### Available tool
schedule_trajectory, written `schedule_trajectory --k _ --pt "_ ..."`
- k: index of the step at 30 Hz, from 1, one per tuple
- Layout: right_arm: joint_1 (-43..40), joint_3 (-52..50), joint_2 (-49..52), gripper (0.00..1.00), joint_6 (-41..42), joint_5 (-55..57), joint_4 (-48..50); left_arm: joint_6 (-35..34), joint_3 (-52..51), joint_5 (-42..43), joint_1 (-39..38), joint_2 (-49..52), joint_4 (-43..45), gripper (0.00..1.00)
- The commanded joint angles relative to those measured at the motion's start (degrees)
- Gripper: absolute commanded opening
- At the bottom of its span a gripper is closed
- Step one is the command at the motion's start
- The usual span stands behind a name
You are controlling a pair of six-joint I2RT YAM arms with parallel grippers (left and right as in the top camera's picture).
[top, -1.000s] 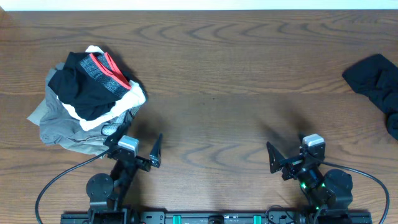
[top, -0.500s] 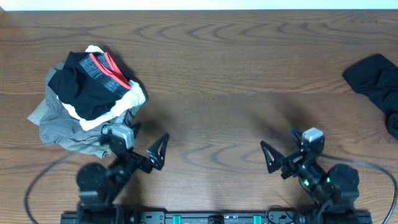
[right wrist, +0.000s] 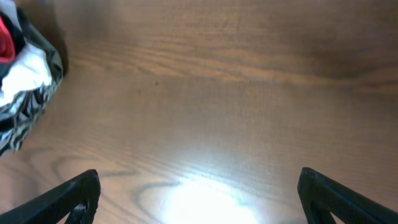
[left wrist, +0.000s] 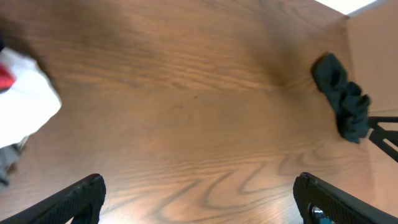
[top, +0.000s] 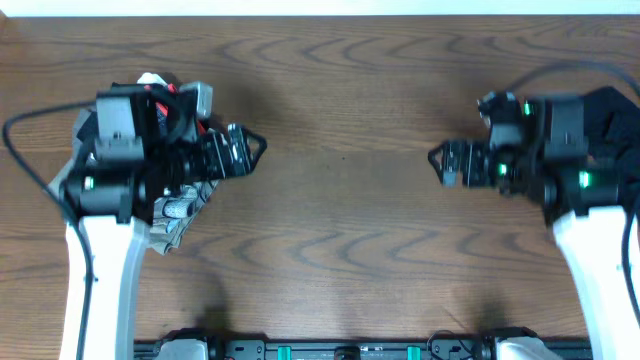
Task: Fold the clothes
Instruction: 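Reach the right gripper to the black garment at the right edge and grasp it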
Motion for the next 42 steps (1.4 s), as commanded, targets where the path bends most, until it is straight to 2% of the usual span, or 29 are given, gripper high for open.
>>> schedule_trajectory --k 1,5,9,13,19,25,35,42 --pt "-0.8 9.7 6.2 0.99 -4.9 -0.2 -4.0 0.6 3.3 6.1 0.2 2.8 -0.7 0.98" --pt "-3.7 15.5 10.8 0.99 2.0 9.8 -5.9 0.7 3.2 8.5 -0.2 4.0 -1.3 0.98" --pt "-11.8 19.5 16.3 0.97 5.3 13.7 -6.5 0.9 3.2 8.5 -1.6 3.9 -2.2 0.98" --pt "-20.5 22.2 23.8 0.88 8.3 15.6 -6.3 2.7 3.2 8.5 -6.2 3.8 -2.9 0.98" --pt "-28.6 23.5 34.3 0.84 9.1 13.7 -0.2 3.0 3.2 8.5 -13.4 3.9 -1.9 0.98" --pt "-30.4 23.5 42.8 0.81 10.0 15.4 8.1 3.0 3.2 8.3 -15.3 3.9 -0.1 0.98" --pt "-30.8 23.5 52.8 0.81 10.4 17.7 18.1 3.0 3.2 8.3 -15.3 3.9 -3.4 0.98" --pt "-30.8 23.4 54.5 0.62 10.5 19.2 19.0 3.0 3.2 8.3 -15.3 3.8 -4.2 0.98"
